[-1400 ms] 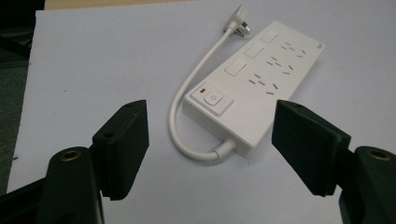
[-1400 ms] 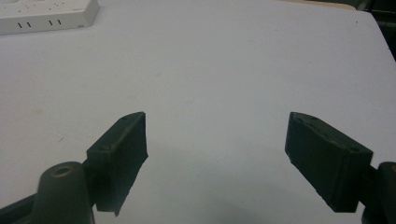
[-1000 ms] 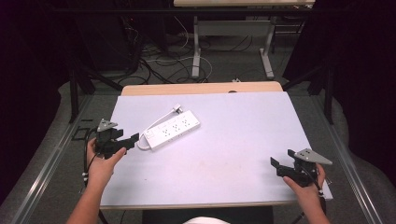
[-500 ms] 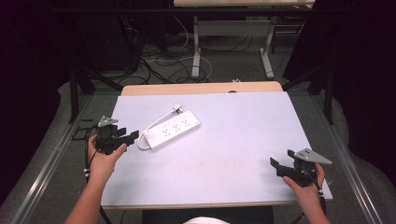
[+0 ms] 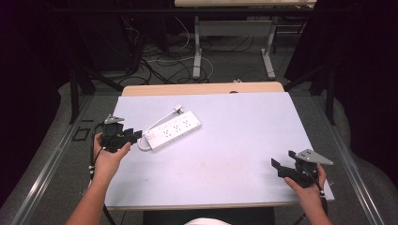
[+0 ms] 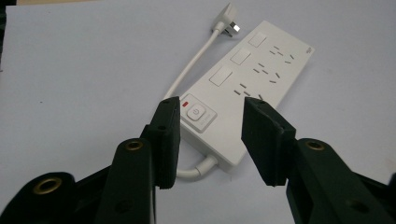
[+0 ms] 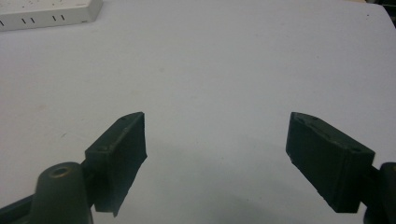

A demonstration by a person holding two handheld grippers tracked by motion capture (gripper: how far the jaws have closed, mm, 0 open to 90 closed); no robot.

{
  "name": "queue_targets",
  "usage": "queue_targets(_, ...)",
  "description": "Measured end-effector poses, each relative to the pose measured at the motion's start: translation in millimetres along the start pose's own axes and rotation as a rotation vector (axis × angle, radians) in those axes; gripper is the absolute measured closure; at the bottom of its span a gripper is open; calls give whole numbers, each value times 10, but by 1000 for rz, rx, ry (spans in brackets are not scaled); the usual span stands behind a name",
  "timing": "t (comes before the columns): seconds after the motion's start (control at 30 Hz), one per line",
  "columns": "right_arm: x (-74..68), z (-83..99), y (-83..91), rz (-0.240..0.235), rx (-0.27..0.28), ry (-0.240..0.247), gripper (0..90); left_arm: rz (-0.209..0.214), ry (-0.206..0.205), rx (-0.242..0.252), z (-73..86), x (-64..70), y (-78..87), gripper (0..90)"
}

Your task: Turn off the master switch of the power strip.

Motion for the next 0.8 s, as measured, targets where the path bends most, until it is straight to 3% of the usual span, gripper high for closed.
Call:
queue_targets(0.4, -2, 16, 2, -6, -15, 0, 194, 24, 16, -43, -49, 105, -142, 675)
queue_targets(0.8, 18, 18, -13, -3, -9, 7, 194, 2, 20, -94, -81, 113, -264, 749)
Point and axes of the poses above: each handheld gripper's, and its own axes: y roughly backward along the jaws, z roughly out of its underside, x roughly to its right, the point moved 9 cm from there along -y, roughly forward along the jaws, and after that the axes turned 3 degrees about -x, right-handed, at the moved point
